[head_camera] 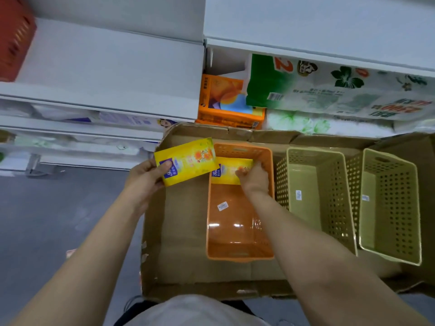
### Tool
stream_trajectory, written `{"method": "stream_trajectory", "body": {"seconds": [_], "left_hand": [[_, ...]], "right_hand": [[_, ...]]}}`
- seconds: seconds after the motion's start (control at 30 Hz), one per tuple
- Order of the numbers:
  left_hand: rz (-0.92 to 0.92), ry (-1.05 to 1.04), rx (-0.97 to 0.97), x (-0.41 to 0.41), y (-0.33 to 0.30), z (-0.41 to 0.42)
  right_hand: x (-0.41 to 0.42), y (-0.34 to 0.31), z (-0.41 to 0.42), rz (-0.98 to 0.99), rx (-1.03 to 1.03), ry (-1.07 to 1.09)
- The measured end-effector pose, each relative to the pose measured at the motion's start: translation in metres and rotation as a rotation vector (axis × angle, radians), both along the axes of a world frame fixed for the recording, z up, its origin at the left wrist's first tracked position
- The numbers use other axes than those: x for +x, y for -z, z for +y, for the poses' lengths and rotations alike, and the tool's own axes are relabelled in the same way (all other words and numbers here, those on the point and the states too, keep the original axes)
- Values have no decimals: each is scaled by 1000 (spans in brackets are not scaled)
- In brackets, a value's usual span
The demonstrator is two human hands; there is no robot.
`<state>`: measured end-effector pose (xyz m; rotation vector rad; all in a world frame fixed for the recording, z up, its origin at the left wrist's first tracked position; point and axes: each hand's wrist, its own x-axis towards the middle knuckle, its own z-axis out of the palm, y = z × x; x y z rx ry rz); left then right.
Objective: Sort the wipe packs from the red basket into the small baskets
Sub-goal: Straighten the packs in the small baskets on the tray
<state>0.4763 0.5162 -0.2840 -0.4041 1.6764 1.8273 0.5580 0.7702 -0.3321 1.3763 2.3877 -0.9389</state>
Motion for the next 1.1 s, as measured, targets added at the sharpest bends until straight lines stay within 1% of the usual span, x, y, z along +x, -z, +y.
{"method": "stream_trajectory", "body": {"seconds": [0.1,0.2,0.23,0.27,0.33,0.43,0.47,0.5,0.53,0.57,0.6,0.63,0.67,0.73,0.77,0.83,0.9,0.97,1.1], "left_hand": [[-10,11,-4,1,2,0],[-19,27,-1,2,1,2],[-21,34,2,2,0,3],[-24,44,2,2,-1,4],[-37,72,-3,4,-2,8],[-65,143,3,10,-6,21],[-74,177,1,12,-7,27],[-84,213,2,15,-7,33],[-90,248,7,18,-9,40],[-91,270,13,21,-10,47],[-87,263,17,24,-11,54],[-78,220,10,27,-12,61],[-58,156,-23,30,-12,67],[-2,86,-179,35,-10,73],[-1,106,-238,39,-9,75],[-63,173,-244,50,-7,80],[-111,192,-202,59,-6,88],[-95,180,-207,62,-4,93],[-36,166,-244,53,0,89]], "right_hand": [[0,4,-9,-65,116,-170],[3,8,-13,-84,341,-399],[2,8,-12,-69,328,-438],[0,7,-9,-36,237,-440],[-7,-1,-2,39,-1,-324],[-17,-34,11,269,-267,-63],[-19,-47,14,338,-390,-54],[-20,-58,19,353,-505,-125],[-19,-68,22,312,-591,-236],[-16,-75,26,243,-648,-334],[-13,-79,31,176,-665,-403],[-10,-80,37,145,-648,-422],[-7,-81,45,154,-611,-389],[2,-80,61,229,-531,-235],[7,-80,68,256,-495,-167],[13,-79,75,264,-412,-127],[16,-74,74,234,-324,-135],[18,-67,68,177,-277,-161],[19,-47,46,-26,-232,-364]]}}
